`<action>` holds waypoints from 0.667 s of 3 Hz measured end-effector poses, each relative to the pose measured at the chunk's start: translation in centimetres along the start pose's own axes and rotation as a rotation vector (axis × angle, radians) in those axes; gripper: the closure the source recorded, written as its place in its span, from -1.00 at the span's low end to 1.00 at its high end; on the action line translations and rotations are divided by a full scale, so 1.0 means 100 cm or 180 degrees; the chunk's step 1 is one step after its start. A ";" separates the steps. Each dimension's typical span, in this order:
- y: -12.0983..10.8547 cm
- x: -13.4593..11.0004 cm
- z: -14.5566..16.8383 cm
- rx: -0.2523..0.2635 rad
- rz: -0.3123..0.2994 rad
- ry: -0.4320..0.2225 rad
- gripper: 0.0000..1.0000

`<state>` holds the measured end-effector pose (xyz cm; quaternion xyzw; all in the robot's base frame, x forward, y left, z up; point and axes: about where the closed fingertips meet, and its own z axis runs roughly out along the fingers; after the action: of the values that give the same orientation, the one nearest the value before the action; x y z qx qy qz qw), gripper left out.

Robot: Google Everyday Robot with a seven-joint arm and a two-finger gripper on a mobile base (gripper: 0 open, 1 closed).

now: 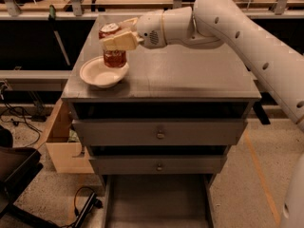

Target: Place coke can into paper bowl

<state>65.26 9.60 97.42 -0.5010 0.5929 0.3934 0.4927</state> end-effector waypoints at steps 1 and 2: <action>-0.001 0.004 0.019 -0.0090 -0.0031 0.0014 1.00; -0.004 0.014 0.030 -0.0146 -0.0050 0.0001 1.00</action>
Offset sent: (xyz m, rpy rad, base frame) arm 0.0173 0.0283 -0.0335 0.0005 -0.0113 0.0601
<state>66.20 12.12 95.49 -0.5168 0.5798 0.4029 0.4841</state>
